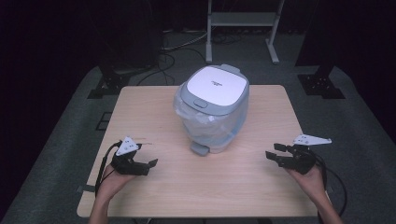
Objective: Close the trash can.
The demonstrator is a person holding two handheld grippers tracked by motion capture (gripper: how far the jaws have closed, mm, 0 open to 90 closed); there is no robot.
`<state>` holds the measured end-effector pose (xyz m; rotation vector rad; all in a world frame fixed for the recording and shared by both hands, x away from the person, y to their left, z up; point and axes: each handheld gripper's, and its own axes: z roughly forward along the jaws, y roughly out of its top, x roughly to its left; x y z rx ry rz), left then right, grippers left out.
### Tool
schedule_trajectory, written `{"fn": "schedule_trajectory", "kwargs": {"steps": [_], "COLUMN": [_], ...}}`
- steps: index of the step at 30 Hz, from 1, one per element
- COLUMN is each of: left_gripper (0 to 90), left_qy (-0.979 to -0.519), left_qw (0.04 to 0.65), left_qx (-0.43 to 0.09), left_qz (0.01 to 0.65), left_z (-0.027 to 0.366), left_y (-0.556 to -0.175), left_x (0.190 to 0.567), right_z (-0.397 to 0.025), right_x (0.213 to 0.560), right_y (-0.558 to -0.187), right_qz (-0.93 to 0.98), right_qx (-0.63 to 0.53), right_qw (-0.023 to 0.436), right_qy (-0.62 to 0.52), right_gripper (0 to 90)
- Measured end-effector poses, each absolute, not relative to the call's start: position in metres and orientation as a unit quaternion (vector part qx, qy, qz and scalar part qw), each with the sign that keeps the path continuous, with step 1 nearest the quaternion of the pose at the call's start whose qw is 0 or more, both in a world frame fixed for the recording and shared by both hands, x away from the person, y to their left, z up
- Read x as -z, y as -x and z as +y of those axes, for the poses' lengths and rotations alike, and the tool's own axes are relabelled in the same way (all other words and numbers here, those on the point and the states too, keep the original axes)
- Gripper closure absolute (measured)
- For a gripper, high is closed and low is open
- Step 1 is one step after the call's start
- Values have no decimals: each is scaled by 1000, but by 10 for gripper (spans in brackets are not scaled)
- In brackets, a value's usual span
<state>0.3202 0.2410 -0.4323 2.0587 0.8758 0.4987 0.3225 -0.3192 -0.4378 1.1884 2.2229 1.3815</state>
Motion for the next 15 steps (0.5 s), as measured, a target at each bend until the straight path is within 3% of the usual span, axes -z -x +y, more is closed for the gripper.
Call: {"fn": "schedule_trajectory", "kwargs": {"steps": [15], "left_gripper": [93], "left_qy": [-817], "left_qw": [412], "left_qx": [-199], "left_qz": [351], "left_z": [245], "left_y": [-317], "left_x": [433], "right_z": [-317], "right_x": [441], "right_y": [-322], "right_qz": [769], "right_qx": [-476], "right_qw": [134], "right_qy": [-406], "right_gripper": [398]}}
